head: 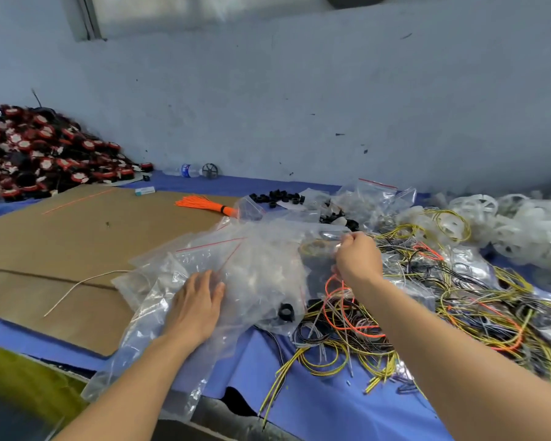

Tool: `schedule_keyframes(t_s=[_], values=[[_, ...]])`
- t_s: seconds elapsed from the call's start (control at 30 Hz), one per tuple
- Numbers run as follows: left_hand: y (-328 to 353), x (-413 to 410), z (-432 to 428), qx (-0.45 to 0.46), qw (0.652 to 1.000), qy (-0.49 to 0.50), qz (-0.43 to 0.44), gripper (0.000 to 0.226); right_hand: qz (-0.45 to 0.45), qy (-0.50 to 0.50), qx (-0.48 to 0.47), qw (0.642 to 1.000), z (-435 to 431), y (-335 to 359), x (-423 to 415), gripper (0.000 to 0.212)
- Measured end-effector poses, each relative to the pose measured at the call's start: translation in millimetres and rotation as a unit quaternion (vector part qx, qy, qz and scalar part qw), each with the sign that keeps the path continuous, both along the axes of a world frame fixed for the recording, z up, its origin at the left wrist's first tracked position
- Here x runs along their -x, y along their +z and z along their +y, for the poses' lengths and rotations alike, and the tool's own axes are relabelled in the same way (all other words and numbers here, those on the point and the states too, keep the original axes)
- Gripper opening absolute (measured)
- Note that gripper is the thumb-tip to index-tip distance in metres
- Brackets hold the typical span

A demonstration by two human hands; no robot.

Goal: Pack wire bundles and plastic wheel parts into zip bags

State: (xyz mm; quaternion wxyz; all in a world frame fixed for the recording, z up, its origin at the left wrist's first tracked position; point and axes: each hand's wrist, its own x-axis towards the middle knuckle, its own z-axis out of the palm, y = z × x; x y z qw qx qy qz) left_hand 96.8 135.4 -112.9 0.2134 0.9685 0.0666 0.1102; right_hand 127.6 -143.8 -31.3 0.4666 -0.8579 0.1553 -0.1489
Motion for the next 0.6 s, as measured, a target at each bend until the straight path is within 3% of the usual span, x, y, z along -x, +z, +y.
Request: schedule_keyframes(t_s=[0.13,0.3,0.47,0.6], values=[[31,-10,-28,0.059,0.995,0.046,-0.068,0.047,-0.008,0.084,0.091,0.992,-76,11,14,0.027],[64,-9,-116,0.107,0.977,-0.129,-0.129,0.040,0.031,0.218,0.214,0.952,-168,25,67,0.017],[57,20,-205,0.100,0.958,-0.263,-0.057,0.033,0.093,0.178,0.372,0.906,-232,22,125,0.013],[41,44,-244,0.072,0.949,-0.304,-0.047,0.028,0.082,0.165,0.424,0.887,-258,11,141,0.013]])
